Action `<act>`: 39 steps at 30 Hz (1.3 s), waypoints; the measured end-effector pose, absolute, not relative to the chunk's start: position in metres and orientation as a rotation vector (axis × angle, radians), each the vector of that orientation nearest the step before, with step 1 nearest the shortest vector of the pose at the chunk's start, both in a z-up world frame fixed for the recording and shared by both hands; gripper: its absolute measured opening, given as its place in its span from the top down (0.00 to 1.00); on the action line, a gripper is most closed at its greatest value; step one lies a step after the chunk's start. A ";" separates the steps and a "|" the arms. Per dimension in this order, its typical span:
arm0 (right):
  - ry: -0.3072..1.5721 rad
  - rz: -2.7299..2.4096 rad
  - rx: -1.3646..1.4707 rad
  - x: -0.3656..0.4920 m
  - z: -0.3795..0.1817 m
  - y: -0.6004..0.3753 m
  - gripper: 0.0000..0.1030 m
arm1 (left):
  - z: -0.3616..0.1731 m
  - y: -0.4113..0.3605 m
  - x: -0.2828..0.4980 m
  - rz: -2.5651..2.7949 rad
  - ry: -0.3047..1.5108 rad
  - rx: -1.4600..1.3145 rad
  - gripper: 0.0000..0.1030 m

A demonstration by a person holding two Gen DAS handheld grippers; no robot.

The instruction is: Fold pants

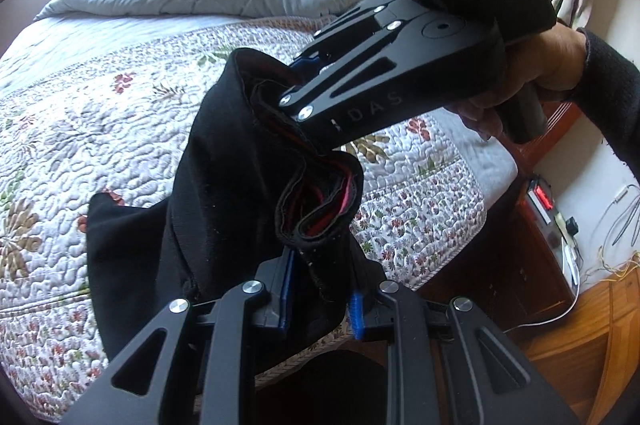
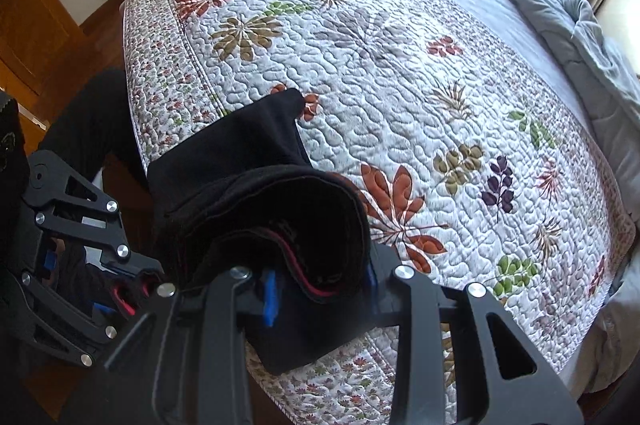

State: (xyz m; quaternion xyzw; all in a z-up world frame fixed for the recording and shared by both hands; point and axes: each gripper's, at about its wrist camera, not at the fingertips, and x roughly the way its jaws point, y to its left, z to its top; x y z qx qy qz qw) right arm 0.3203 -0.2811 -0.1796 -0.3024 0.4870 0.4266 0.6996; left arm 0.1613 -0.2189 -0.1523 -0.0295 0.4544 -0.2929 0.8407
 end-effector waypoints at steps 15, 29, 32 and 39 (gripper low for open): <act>1.146 0.934 -0.586 0.337 -0.225 -0.321 0.67 | -0.192 -0.251 0.179 -0.665 1.031 -0.044 0.79; 1.189 0.831 -0.400 0.334 -0.251 -0.364 0.63 | -0.207 -0.256 0.179 -0.718 1.092 -0.090 0.71; 1.196 0.798 -0.325 0.332 -0.255 -0.377 0.63 | -0.209 -0.246 0.180 -0.747 1.102 -0.151 0.67; 1.212 0.712 -0.198 0.330 -0.261 -0.405 0.57 | -0.206 -0.231 0.179 -0.815 1.127 -0.227 0.64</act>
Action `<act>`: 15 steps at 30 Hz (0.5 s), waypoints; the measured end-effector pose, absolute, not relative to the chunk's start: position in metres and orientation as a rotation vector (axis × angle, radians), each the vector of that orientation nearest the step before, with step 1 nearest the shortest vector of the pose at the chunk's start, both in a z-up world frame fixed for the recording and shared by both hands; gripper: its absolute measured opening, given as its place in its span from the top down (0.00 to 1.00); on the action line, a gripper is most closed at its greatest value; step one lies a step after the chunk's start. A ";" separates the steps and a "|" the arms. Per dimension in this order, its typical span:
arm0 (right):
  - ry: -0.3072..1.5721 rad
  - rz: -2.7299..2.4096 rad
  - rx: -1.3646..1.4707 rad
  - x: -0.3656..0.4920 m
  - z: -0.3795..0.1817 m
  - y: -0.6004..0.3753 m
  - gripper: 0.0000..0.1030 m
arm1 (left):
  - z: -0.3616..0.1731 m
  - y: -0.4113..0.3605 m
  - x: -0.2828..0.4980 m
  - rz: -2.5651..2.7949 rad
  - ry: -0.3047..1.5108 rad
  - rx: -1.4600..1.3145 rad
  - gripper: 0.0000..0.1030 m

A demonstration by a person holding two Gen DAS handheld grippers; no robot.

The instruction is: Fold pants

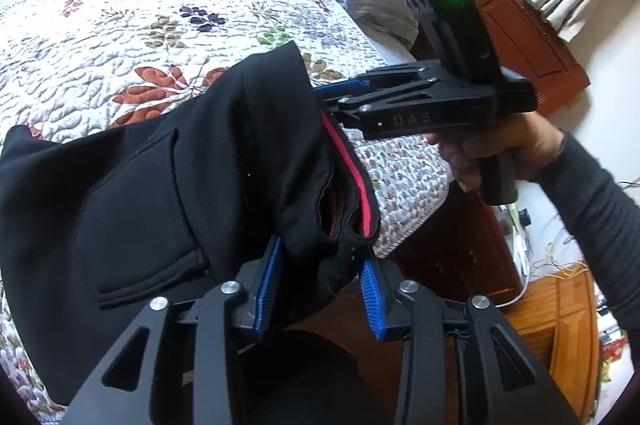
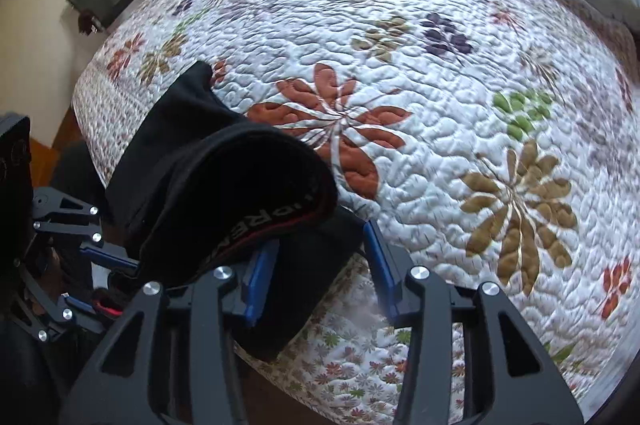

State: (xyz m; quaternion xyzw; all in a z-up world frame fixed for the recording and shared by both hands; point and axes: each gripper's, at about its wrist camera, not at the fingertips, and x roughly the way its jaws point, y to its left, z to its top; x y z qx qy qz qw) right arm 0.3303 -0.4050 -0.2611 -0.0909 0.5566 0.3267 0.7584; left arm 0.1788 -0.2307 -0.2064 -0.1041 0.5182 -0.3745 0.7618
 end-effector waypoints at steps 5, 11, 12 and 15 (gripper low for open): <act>1.256 0.590 0.010 0.333 -0.271 -0.441 0.43 | -0.188 -0.220 0.171 -0.897 1.062 -0.267 0.45; 1.221 0.492 0.409 0.314 -0.280 -0.494 0.22 | -0.185 -0.182 0.176 -0.859 1.014 -0.283 0.35; 1.215 0.520 0.477 0.309 -0.283 -0.495 0.20 | -0.190 -0.170 0.183 -0.823 1.018 -0.297 0.35; 1.193 0.575 0.546 0.299 -0.290 -0.483 0.18 | -0.203 -0.140 0.205 -0.724 1.028 -0.352 0.35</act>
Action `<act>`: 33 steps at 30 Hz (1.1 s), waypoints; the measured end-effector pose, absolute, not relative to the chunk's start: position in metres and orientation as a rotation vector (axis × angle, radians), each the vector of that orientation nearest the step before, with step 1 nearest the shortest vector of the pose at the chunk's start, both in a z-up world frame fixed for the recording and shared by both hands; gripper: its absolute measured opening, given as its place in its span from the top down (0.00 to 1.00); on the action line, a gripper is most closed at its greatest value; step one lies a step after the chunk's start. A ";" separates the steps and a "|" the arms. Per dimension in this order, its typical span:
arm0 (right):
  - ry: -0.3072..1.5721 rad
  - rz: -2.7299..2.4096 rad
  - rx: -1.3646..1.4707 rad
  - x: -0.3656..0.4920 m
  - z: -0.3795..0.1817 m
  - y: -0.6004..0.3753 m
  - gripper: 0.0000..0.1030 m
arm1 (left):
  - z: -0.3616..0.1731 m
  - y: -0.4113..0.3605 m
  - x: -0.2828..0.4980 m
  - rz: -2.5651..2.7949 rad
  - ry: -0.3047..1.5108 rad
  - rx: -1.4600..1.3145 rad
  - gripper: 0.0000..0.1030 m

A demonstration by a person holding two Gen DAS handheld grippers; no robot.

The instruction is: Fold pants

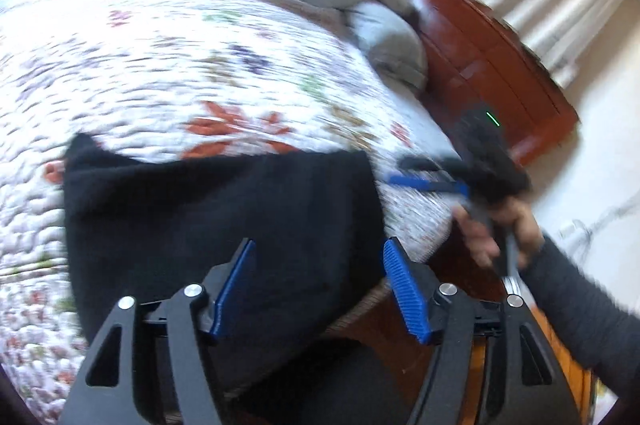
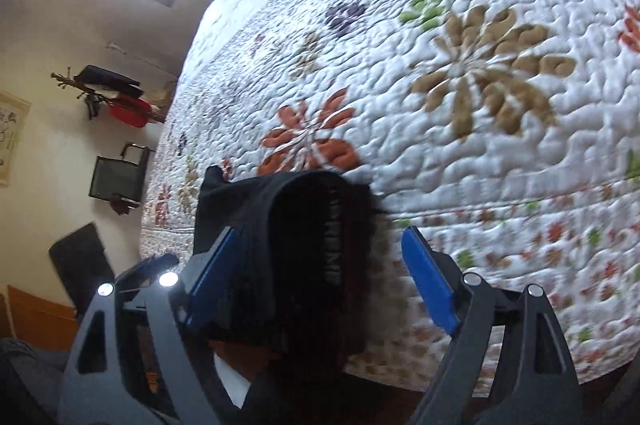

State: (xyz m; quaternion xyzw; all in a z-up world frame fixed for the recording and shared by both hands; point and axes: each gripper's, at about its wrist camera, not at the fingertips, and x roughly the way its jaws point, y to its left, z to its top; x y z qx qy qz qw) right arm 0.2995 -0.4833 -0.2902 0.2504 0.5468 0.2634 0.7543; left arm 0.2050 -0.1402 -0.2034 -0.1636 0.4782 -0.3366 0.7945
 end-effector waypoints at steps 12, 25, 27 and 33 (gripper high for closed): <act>1.213 0.630 0.543 0.331 -0.311 -0.423 0.58 | -0.264 -0.044 0.272 -0.587 1.079 -0.776 0.35; 1.168 0.535 0.551 0.337 -0.322 -0.426 0.78 | -0.286 -0.039 0.282 -0.490 1.049 -0.725 0.36; 1.167 0.547 0.605 0.336 -0.319 -0.429 0.65 | -0.283 -0.041 0.285 -0.481 1.060 -0.687 0.36; 1.135 0.508 0.728 0.299 -0.307 -0.467 0.28 | -0.259 -0.032 0.272 -0.478 1.044 -0.643 0.27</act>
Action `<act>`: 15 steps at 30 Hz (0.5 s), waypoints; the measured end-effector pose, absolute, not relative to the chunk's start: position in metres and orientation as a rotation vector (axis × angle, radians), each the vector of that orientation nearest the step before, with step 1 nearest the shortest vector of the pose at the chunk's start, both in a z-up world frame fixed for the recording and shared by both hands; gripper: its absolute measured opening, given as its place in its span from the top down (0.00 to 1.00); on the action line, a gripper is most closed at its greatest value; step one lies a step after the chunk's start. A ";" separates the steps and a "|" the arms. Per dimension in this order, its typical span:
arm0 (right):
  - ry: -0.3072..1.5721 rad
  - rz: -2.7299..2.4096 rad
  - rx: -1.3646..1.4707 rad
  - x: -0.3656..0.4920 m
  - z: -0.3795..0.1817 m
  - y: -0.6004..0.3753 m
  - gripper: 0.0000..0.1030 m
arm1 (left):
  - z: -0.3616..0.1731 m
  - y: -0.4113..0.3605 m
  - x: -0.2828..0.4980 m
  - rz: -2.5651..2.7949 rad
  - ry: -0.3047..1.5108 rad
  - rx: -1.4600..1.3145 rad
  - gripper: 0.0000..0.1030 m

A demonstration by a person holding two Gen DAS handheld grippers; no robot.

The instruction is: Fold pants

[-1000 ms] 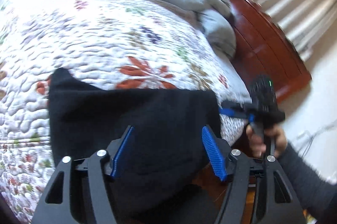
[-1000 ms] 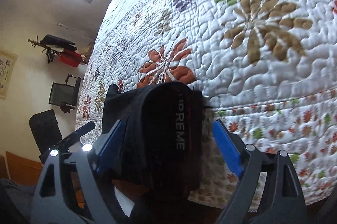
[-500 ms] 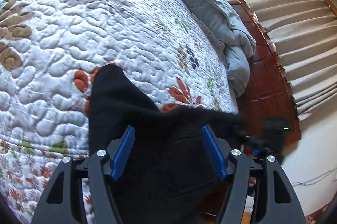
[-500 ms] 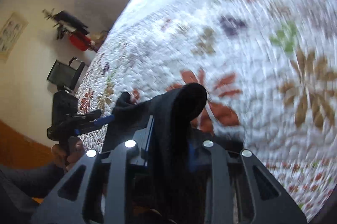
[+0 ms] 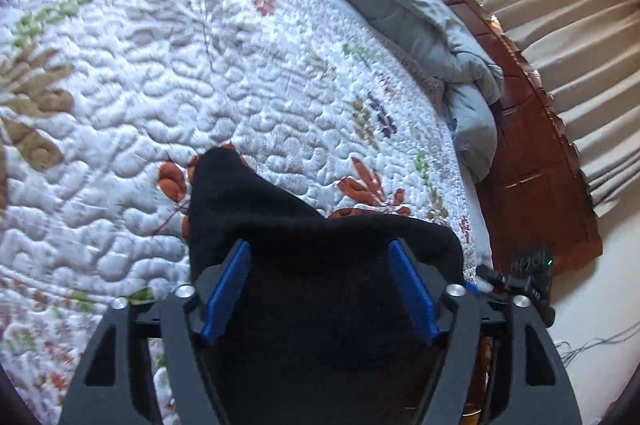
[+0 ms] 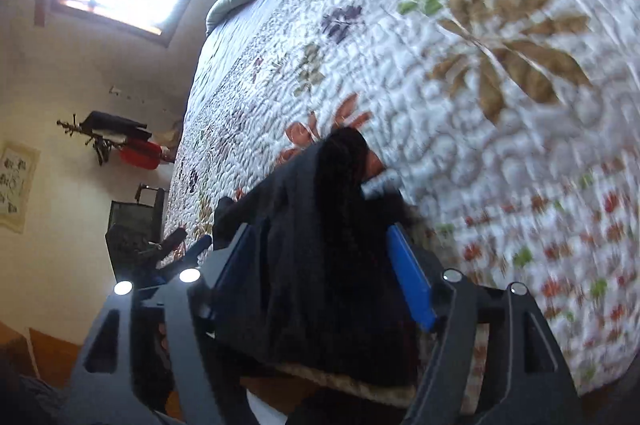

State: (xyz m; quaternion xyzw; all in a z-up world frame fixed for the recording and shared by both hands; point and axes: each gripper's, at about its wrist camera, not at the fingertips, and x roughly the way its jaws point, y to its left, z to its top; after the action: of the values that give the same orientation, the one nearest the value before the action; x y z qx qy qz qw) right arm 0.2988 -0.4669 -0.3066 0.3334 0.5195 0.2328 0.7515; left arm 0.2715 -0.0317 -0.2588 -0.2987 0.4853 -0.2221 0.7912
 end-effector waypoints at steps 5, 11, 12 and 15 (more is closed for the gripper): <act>1.161 0.482 0.790 0.256 -0.322 -0.470 0.24 | -0.251 -0.026 0.243 -0.509 1.040 -0.656 0.24; 1.171 0.413 0.732 0.251 -0.321 -0.462 0.79 | -0.262 -0.038 0.226 -0.513 1.103 -0.613 0.23; 1.161 0.419 0.734 0.250 -0.315 -0.462 0.89 | -0.263 -0.039 0.224 -0.515 1.106 -0.603 0.23; 1.128 0.421 0.703 0.239 -0.291 -0.462 1.00 | -0.262 -0.038 0.220 -0.520 1.108 -0.595 0.23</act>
State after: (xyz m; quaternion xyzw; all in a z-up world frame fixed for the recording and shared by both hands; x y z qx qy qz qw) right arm 0.2394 -0.4623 -0.2907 0.3238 0.5192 0.1940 0.7668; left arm 0.2197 -0.0377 -0.2617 -0.2751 0.5122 -0.2405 0.7773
